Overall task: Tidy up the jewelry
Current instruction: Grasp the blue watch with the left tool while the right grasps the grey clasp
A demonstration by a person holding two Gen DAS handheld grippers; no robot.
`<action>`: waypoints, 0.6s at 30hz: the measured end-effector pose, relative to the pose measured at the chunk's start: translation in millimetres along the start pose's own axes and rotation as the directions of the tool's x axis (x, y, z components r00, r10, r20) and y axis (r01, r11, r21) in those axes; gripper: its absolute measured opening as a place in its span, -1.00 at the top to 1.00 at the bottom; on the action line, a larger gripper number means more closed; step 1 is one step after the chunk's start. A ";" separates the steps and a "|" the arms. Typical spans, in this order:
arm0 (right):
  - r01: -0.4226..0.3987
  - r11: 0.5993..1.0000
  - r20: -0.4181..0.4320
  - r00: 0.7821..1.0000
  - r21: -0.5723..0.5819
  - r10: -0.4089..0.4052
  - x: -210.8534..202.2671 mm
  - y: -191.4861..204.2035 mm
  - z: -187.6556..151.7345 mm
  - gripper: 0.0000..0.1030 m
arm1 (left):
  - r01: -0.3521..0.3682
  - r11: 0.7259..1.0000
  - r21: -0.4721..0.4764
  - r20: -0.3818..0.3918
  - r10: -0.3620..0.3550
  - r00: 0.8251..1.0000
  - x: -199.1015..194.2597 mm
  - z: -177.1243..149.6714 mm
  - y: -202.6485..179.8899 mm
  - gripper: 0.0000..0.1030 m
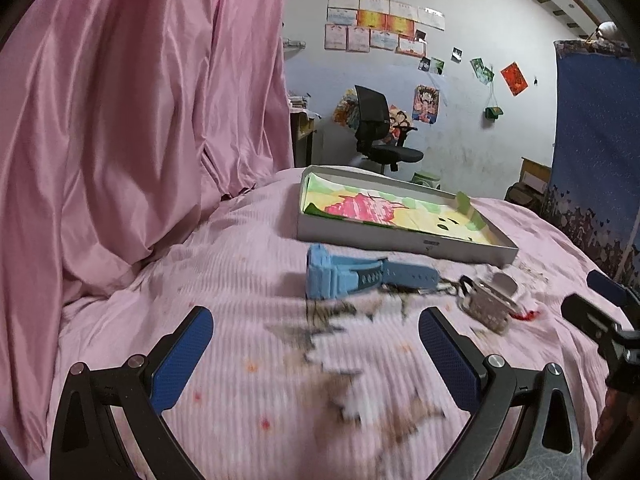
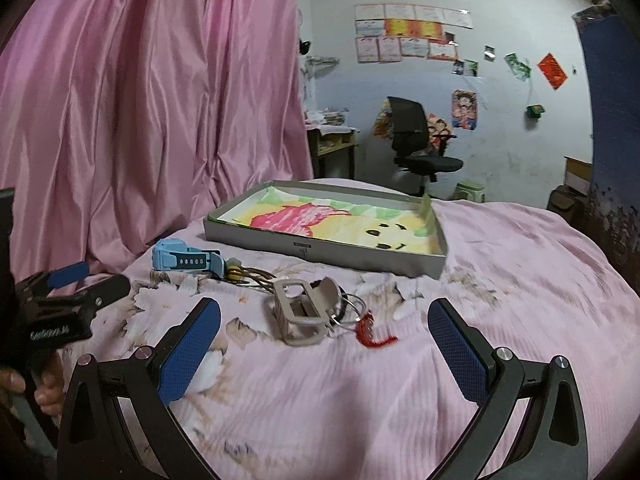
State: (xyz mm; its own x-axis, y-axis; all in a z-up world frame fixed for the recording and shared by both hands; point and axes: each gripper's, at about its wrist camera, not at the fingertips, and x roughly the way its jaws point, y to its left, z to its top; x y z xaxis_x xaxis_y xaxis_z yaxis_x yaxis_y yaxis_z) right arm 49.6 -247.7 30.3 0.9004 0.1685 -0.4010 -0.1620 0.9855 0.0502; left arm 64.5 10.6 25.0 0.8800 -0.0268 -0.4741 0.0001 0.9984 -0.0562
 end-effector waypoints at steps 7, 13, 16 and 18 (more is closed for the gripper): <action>-0.041 0.999 -0.078 0.996 0.005 0.042 35.2 2.7 8.5 -0.97 | 0.034 0.999 -0.031 -0.063 -0.035 0.997 34.7 26.6 8.4 -1.00; -0.065 0.998 -0.163 0.985 -0.001 0.064 65.5 4.3 8.8 -0.62 | 0.068 0.997 -0.032 -0.098 -0.071 0.993 55.2 33.7 9.3 -0.79; -0.075 0.997 -0.198 0.977 0.011 0.076 77.9 4.8 3.5 -0.52 | 0.088 0.996 -0.035 -0.123 -0.091 0.988 64.2 33.0 8.8 -0.52; -0.081 0.997 -0.215 0.973 0.019 0.083 83.6 4.1 0.1 -0.43 | 0.101 0.994 -0.035 -0.136 -0.105 0.985 68.5 31.5 7.4 -0.34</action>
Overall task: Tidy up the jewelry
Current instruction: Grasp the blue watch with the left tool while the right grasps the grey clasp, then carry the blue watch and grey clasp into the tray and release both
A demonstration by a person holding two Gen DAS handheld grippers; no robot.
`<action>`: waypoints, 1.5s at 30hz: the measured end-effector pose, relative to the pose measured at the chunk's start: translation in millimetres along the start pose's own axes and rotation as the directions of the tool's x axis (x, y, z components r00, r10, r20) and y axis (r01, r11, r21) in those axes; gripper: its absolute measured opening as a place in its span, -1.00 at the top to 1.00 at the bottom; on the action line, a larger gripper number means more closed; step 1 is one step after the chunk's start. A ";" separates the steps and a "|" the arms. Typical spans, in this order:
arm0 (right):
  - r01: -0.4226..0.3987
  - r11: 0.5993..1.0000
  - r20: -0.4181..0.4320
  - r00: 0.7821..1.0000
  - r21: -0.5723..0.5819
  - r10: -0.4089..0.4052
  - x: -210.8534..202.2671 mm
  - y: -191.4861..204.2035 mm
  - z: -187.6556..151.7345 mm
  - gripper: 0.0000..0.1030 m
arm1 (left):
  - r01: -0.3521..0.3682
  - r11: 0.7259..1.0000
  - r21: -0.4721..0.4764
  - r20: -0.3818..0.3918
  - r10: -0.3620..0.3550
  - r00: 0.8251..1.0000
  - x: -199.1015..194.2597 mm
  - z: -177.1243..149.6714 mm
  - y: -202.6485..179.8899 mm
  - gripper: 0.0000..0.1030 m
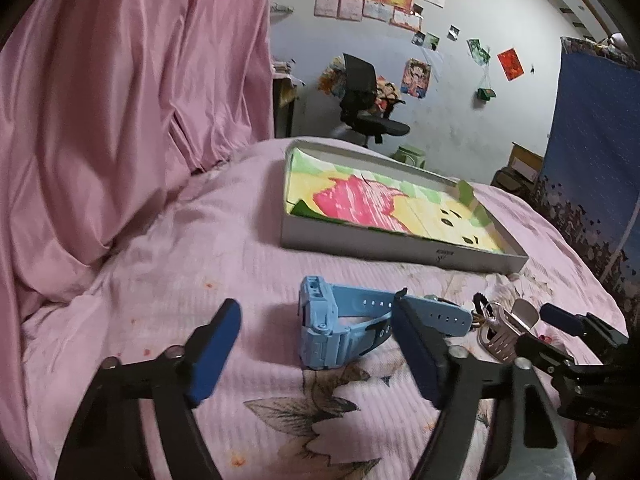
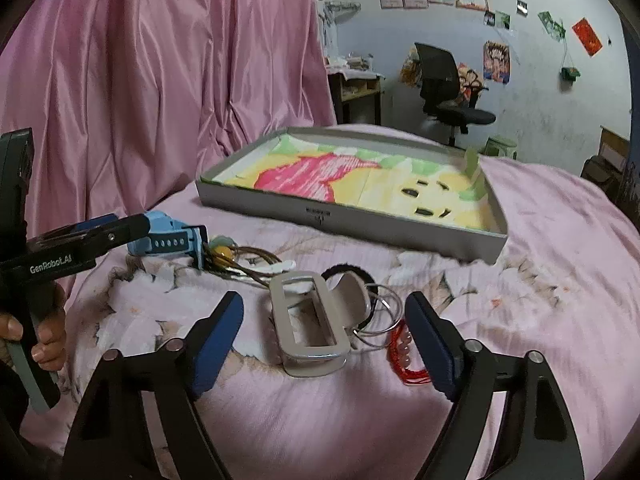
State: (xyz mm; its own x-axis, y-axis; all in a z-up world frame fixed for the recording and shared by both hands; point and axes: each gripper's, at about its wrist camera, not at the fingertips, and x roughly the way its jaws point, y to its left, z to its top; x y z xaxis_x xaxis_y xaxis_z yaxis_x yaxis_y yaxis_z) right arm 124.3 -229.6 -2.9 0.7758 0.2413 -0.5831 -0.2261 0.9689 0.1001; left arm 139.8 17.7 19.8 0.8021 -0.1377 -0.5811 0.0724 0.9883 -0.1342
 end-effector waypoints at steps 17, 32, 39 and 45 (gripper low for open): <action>-0.052 0.997 -0.020 0.998 0.048 0.053 10.9 -5.8 -8.8 0.08 | -0.003 1.000 0.024 -0.039 0.004 0.999 7.6 -6.8 -7.9 0.49; -0.107 0.994 0.109 0.989 0.026 0.103 -17.7 2.2 2.0 0.12 | -0.001 0.999 0.049 0.054 -0.001 0.999 -23.4 1.7 -31.1 0.58; -0.120 0.992 0.141 0.984 0.042 0.113 -9.3 -5.1 41.0 0.12 | 0.040 0.999 -0.009 0.077 -0.039 0.996 -10.4 44.0 -27.2 0.58; -0.119 0.992 0.162 0.980 0.045 0.111 26.2 -7.3 86.7 0.12 | 0.022 0.999 -0.029 0.082 -0.019 0.996 20.2 79.9 -20.4 0.58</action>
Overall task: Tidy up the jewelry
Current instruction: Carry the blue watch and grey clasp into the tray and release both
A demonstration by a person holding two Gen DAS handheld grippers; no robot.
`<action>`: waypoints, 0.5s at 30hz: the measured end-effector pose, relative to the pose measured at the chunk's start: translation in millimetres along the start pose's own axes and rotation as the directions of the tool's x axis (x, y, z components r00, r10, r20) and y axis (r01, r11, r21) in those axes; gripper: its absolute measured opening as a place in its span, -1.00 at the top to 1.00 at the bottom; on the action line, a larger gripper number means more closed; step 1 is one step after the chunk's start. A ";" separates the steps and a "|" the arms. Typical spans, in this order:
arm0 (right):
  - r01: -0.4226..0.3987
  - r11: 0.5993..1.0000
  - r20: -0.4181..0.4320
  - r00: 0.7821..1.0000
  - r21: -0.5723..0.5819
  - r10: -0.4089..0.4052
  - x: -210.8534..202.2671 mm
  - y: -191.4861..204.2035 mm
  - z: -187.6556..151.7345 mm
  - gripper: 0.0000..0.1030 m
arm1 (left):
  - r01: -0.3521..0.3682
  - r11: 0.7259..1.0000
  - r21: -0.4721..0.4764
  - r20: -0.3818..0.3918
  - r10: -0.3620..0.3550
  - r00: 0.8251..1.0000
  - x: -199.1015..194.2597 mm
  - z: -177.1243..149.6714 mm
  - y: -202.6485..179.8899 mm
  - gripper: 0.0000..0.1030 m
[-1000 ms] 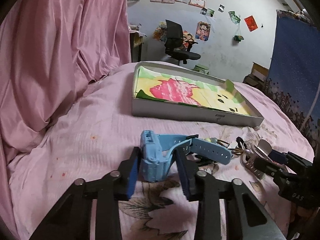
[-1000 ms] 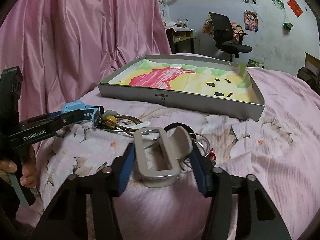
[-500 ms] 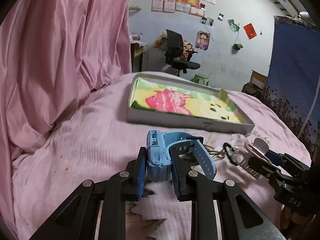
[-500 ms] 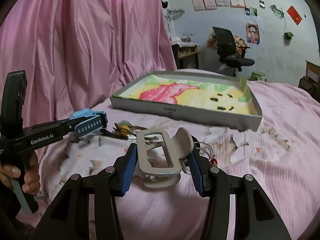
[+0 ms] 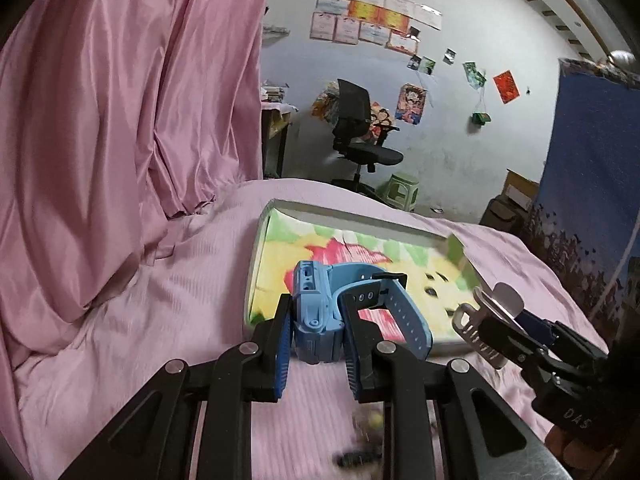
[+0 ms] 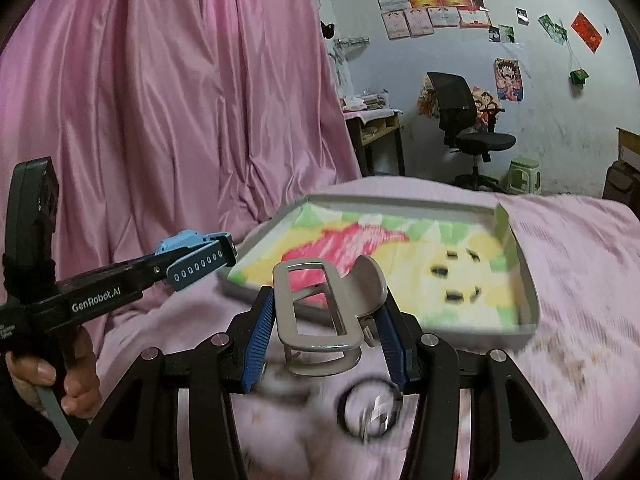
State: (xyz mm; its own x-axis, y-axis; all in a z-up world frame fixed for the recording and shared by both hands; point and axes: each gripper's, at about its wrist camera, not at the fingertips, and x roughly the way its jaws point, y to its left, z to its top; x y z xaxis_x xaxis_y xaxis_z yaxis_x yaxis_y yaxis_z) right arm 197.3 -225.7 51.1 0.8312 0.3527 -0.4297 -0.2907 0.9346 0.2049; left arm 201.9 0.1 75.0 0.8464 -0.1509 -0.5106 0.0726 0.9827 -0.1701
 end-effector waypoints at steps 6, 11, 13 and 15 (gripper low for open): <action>0.003 0.999 -0.048 0.999 0.047 -0.001 54.5 -7.0 12.9 0.12 | -0.035 0.999 -0.026 -0.086 0.032 0.996 46.8 14.1 8.8 0.58; 0.031 0.996 -0.122 0.992 0.083 -0.021 89.3 -16.9 10.3 0.12 | -0.058 0.998 -0.018 -0.161 0.055 0.985 77.6 19.9 10.9 0.58; 0.043 0.995 -0.152 0.988 0.094 -0.028 100.1 -19.8 9.1 0.12 | -0.070 0.997 -0.015 -0.187 0.066 0.980 86.0 19.3 10.5 0.57; 0.049 0.994 -0.175 0.984 0.098 -0.031 104.1 -21.8 5.6 0.12 | -0.066 0.997 -0.029 -0.218 0.058 0.974 93.5 18.2 12.5 0.57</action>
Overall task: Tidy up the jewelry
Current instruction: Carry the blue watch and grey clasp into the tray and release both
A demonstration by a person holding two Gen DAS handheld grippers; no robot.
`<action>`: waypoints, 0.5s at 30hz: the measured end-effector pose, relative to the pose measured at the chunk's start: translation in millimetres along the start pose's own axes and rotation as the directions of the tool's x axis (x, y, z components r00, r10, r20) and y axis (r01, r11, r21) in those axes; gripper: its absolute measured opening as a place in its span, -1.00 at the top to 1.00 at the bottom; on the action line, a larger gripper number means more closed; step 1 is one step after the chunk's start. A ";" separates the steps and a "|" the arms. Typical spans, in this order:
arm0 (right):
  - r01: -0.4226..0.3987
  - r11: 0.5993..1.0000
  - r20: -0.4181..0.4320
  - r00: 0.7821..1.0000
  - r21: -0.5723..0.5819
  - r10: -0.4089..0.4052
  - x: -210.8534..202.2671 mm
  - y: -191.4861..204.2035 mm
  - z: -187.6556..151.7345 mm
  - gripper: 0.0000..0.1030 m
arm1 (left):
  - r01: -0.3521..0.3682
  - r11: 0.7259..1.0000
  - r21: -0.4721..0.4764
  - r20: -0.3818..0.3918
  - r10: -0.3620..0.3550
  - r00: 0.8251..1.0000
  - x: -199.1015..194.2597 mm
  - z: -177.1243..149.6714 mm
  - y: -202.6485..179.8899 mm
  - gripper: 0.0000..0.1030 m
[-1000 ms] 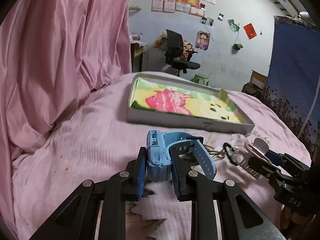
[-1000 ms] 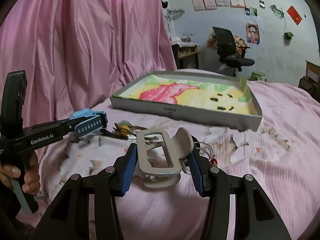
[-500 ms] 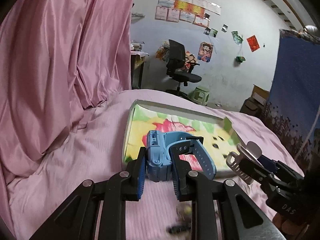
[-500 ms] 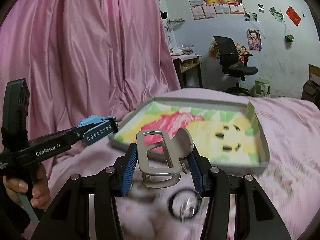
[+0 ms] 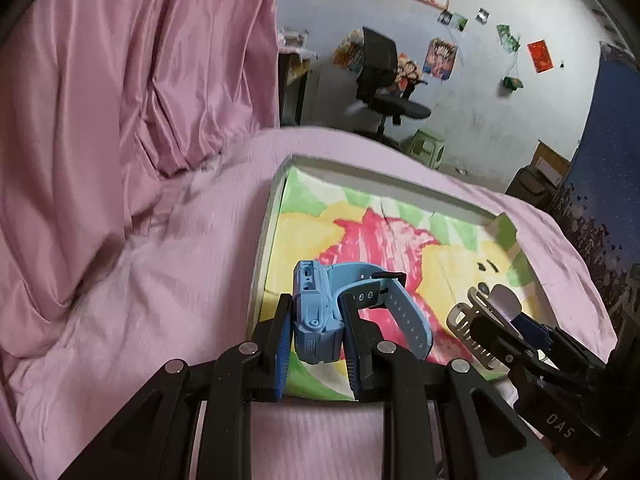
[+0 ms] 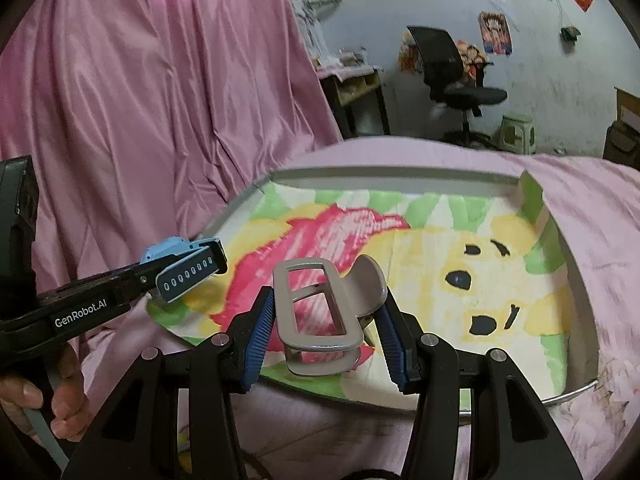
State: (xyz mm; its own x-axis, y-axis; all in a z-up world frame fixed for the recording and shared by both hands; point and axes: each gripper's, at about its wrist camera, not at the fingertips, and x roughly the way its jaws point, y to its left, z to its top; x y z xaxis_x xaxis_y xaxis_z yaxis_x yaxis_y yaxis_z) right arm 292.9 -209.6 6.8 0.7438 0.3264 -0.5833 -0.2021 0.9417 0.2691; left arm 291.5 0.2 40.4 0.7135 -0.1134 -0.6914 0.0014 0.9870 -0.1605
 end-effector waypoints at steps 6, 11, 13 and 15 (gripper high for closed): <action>0.007 1.000 -0.056 0.998 0.010 -0.006 11.4 -2.7 -5.1 0.12 | -0.005 1.000 0.006 -0.048 0.005 0.999 11.6 -9.9 2.0 0.49; 0.010 1.000 -0.060 0.998 0.020 -0.009 8.2 -5.5 -6.1 0.11 | 0.007 1.000 0.023 -0.031 -0.006 0.999 5.7 -14.4 -0.1 0.35; 0.010 1.000 -0.057 0.998 0.018 -0.009 4.0 -6.1 -7.9 0.08 | 0.015 0.999 0.028 -0.015 -0.015 1.000 0.8 -17.5 -0.4 0.34; 0.017 1.000 -0.045 0.999 0.016 -0.016 -3.9 -6.4 -10.1 -0.05 | 0.017 0.999 0.036 0.011 -0.018 1.000 -7.2 -21.8 -0.9 0.33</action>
State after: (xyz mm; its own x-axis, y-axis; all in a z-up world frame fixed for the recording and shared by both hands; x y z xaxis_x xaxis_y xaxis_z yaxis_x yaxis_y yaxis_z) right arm 284.8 -216.1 -0.4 0.7178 0.3144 -0.6212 -0.1789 0.9456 0.2718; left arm 271.1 -2.4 30.2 0.7211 -0.1296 -0.6806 0.0390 0.9884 -0.1469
